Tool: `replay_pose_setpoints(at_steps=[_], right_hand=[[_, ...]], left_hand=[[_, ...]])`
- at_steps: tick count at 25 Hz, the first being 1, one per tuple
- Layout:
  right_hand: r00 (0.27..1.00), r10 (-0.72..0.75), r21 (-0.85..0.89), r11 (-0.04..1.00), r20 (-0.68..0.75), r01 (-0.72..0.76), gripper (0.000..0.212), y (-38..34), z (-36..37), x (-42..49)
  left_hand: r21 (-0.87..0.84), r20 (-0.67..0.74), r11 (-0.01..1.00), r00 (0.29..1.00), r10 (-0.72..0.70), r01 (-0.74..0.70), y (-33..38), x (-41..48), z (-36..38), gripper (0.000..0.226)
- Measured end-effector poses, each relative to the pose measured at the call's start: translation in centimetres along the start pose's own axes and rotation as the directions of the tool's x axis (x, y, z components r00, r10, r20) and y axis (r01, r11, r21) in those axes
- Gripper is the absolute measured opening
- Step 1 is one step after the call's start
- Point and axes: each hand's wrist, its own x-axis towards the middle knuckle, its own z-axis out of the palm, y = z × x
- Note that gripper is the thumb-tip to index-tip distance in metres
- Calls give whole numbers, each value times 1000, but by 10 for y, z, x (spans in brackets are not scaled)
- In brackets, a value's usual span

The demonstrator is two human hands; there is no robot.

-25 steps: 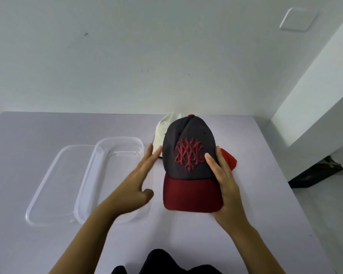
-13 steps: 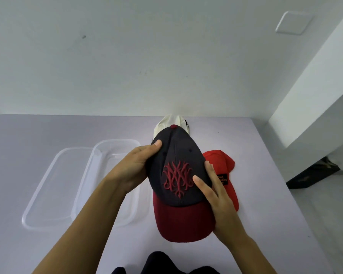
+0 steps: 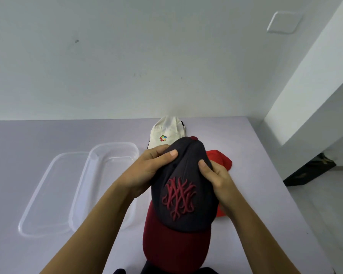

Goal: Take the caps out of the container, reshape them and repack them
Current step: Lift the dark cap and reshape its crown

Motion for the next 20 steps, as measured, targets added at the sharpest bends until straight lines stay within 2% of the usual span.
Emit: replay_pose_setpoints(at_steps=[2, 5, 10, 12, 15, 20], right_hand=[[1000, 1, 87, 996, -20, 1, 31, -1, -4, 3], [999, -25, -69, 997, 22, 27, 29, 3, -4, 6], [988, -104, -274, 959, -111, 70, 41, 7, -10, 13], [992, -53, -213, 977, -111, 28, 40, 9, -7, 12], [998, 9, -199, 980, -59, -21, 32, 9, -2, 13], [970, -6, -148, 988, -243, -31, 32, 5, -3, 16]], left_hand=[[72, 17, 996, 999, -49, 48, -1, -4, -2, 31], [180, 76, 977, 988, -133, 118, 5, -11, 0, 26], [401, -145, 909, 987, -65, 119, 8, -5, -9, 41], [475, -230, 874, 973, 15, 99, 3, -2, -6, 57], [534, -324, 845, 929, 177, 25, -2, -1, 5, 58], [529, -366, 848, 904, 220, 8, -1, 1, 7, 55]])
